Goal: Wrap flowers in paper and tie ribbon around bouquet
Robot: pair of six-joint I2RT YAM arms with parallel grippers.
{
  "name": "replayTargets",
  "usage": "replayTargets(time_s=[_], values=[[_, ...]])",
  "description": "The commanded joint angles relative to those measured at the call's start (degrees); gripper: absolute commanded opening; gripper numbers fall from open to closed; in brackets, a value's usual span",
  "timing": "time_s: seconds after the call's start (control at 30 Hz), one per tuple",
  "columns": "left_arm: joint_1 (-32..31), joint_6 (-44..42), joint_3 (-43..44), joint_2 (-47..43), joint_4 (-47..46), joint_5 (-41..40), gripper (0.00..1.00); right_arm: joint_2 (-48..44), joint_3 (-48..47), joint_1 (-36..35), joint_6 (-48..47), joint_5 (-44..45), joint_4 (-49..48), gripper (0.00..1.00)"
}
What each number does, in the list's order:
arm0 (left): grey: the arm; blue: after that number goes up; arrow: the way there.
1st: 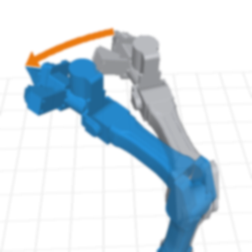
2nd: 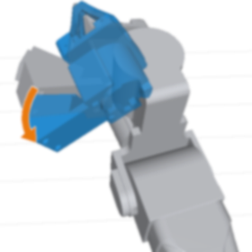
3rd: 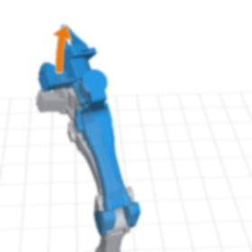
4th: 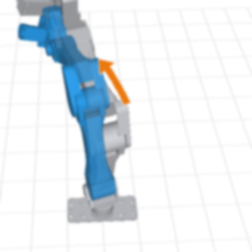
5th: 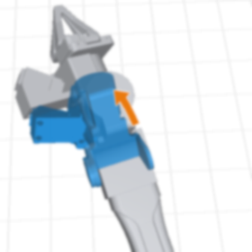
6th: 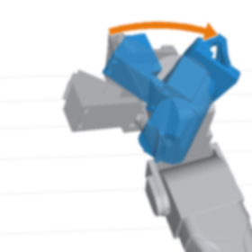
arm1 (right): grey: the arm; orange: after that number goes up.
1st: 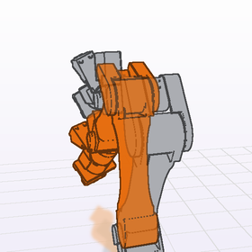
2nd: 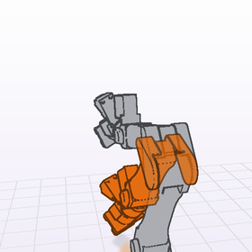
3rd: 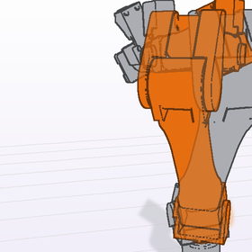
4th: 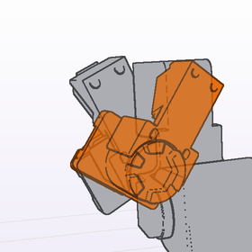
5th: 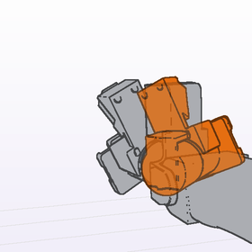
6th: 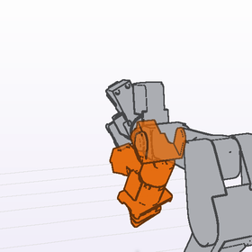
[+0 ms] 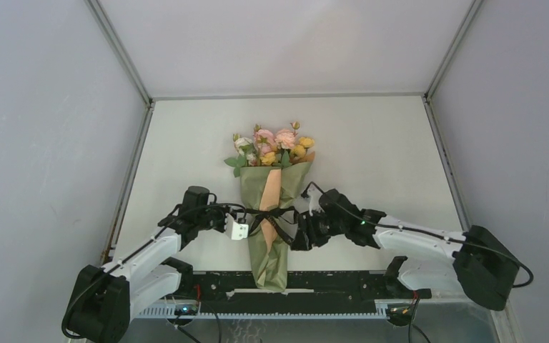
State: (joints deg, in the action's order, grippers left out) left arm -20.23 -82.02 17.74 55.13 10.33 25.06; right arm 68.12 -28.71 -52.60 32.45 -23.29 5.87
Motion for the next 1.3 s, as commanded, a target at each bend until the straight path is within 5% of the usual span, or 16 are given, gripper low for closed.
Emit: replayTargets(time_s=[0.0, 0.2, 0.53, 0.8, 0.93, 1.27], values=[[0.3, -1.1, -0.8, -0.3, -1.4, 1.1, 0.00, -7.1, -0.5, 5.1, -8.2, 6.3, 0.9, 0.59], [0.3, -1.2, -0.2, -0.8, -0.9, 0.7, 0.00, 0.8, -0.6, 17.9, -3.5, 4.3, -9.8, 0.63], [0.3, -1.0, -0.3, -1.1, -0.8, 0.9, 0.00, 16.5, -2.2, 14.0, 1.0, 4.2, -23.4, 0.60], [0.3, 0.5, -0.3, -1.8, -1.1, 0.2, 0.00, 21.6, -2.2, 13.5, 2.3, 9.2, -25.1, 0.28], [0.3, 0.9, -0.1, -1.8, -1.3, -1.0, 0.00, 20.5, -1.0, 14.0, 3.6, 10.8, -23.8, 0.00], [3.4, -3.2, -1.0, -0.3, -1.3, -3.0, 0.00, 13.1, 9.0, 16.7, 7.4, 9.9, -22.9, 0.00]])
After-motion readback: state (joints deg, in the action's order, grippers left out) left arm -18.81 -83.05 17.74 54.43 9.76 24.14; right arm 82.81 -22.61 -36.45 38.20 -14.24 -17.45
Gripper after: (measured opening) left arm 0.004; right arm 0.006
